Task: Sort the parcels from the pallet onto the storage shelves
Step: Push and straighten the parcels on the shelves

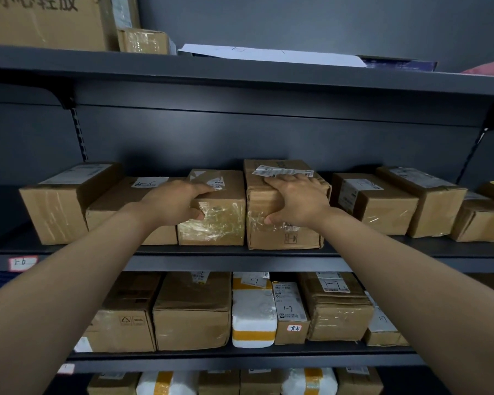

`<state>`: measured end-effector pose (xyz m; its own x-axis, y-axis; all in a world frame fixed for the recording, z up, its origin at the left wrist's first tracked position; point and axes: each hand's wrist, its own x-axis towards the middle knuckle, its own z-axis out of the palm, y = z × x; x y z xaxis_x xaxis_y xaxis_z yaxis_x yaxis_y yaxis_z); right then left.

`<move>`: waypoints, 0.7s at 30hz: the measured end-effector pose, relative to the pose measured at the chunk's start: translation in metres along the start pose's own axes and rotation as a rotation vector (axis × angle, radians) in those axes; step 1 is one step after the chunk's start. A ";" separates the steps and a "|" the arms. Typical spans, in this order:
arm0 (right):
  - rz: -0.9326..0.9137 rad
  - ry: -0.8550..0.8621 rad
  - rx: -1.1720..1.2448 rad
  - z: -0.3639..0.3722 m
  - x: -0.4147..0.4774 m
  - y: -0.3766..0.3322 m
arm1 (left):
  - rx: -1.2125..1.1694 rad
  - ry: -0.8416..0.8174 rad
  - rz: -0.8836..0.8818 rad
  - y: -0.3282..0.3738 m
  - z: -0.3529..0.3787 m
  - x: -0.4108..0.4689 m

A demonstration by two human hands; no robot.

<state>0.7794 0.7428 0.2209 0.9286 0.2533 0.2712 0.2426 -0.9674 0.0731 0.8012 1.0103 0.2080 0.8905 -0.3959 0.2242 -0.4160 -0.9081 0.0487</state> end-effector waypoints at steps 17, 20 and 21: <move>0.008 0.051 0.035 0.003 -0.004 0.001 | -0.107 -0.030 -0.059 0.013 -0.005 -0.004; 0.012 0.149 0.074 0.004 -0.014 0.017 | -0.210 0.062 -0.075 0.032 -0.010 -0.002; 0.023 0.177 0.081 0.004 -0.018 0.025 | -0.214 0.109 -0.068 0.042 -0.012 0.000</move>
<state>0.7700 0.7137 0.2139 0.8720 0.2209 0.4368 0.2503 -0.9681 -0.0101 0.7817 0.9741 0.2219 0.8974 -0.3075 0.3164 -0.3958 -0.8779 0.2694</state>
